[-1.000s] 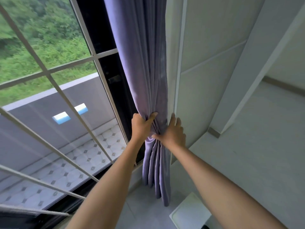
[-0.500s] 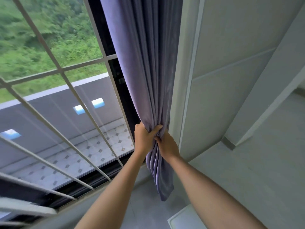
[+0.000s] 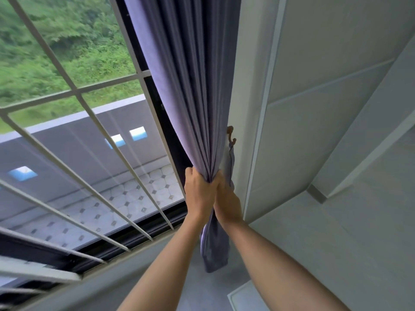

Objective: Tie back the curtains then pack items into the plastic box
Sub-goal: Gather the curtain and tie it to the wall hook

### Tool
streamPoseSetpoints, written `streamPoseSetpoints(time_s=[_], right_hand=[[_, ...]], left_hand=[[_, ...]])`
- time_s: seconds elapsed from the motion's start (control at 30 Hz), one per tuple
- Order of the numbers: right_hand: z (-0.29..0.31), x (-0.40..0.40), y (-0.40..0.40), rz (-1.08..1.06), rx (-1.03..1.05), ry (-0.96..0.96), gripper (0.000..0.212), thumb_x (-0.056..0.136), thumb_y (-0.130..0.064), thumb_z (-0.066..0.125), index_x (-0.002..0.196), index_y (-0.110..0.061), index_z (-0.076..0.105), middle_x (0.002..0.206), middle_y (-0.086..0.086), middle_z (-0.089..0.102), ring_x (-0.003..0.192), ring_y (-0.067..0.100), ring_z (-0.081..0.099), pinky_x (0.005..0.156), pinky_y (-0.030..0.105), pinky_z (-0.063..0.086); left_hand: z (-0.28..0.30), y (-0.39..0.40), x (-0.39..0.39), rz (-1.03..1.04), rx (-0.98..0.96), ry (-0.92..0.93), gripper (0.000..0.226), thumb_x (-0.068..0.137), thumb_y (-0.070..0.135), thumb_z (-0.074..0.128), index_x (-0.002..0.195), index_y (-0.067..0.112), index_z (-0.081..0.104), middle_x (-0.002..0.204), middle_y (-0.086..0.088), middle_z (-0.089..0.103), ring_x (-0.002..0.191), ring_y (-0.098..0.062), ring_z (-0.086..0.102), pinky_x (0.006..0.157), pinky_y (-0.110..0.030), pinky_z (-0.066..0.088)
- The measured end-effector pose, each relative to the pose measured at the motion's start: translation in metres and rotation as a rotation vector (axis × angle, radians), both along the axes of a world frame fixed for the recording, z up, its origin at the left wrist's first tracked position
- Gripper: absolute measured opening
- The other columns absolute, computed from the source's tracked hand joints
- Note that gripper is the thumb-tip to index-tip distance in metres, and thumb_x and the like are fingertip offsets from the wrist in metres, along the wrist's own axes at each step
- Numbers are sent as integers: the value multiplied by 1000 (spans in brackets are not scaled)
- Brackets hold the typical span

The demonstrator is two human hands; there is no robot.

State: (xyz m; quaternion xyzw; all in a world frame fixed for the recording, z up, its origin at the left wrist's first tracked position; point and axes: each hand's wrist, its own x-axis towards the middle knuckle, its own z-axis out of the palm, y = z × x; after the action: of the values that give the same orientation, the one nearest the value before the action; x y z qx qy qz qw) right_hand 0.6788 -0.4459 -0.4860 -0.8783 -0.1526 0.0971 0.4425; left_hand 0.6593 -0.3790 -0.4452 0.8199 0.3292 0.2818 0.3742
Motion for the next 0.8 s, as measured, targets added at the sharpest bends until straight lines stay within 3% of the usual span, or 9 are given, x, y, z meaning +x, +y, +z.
streamPoseSetpoints(time_s=[0.17, 0.4, 0.47, 0.57, 0.67, 0.73, 0.8], right_hand=[[-3, 10, 4, 73, -90, -88, 39, 100, -30, 20, 121, -9, 44, 114, 12, 55, 101, 32, 54, 76, 35, 40], [3, 23, 13, 47, -73, -53, 41, 97, -32, 20, 117, -8, 47, 110, 14, 56, 99, 34, 55, 81, 41, 47], [3, 26, 16, 31, -84, -61, 39, 97, -34, 22, 116, -10, 48, 108, 11, 58, 97, 32, 56, 78, 37, 46], [-7, 37, 17, 126, -123, -199, 24, 97, -30, 41, 108, -11, 52, 100, 4, 61, 89, 22, 59, 70, 25, 41], [-22, 47, 10, 215, 79, -42, 15, 94, -34, 45, 98, -24, 55, 94, -7, 61, 84, 9, 59, 70, 21, 45], [-33, 59, 3, 80, 151, 10, 19, 96, -31, 42, 105, -24, 57, 104, -6, 62, 94, 10, 60, 80, 27, 49], [-43, 79, -1, -63, 119, -21, 26, 93, -17, 44, 116, -20, 56, 117, 0, 58, 104, 15, 57, 86, 30, 47]], left_hand=[[0, 6, 12, 33, 5, -6, 30, 84, 31, 69, 76, 7, 53, 79, -4, 50, 62, -2, 40, 57, -6, 35], [6, 19, 28, -6, 110, 132, 32, 86, 32, 64, 72, 5, 56, 74, -6, 55, 61, -9, 46, 51, -15, 33], [11, 26, 33, -40, 186, 201, 30, 85, 27, 64, 71, 0, 59, 71, -10, 57, 61, -21, 53, 51, -26, 42], [16, 37, 38, -58, 189, 214, 26, 82, 17, 65, 66, -3, 59, 67, -11, 57, 58, -25, 54, 46, -28, 40], [11, 47, 41, -44, 132, 176, 27, 78, 12, 65, 58, 1, 51, 63, -12, 55, 55, -28, 53, 47, -35, 41], [9, 51, 44, -30, 95, 162, 28, 78, 12, 65, 57, 4, 47, 61, -9, 52, 52, -25, 48, 44, -30, 35], [8, 50, 46, -22, 74, 147, 30, 79, 13, 66, 59, 7, 45, 60, -3, 47, 49, -16, 42, 44, -19, 27]])
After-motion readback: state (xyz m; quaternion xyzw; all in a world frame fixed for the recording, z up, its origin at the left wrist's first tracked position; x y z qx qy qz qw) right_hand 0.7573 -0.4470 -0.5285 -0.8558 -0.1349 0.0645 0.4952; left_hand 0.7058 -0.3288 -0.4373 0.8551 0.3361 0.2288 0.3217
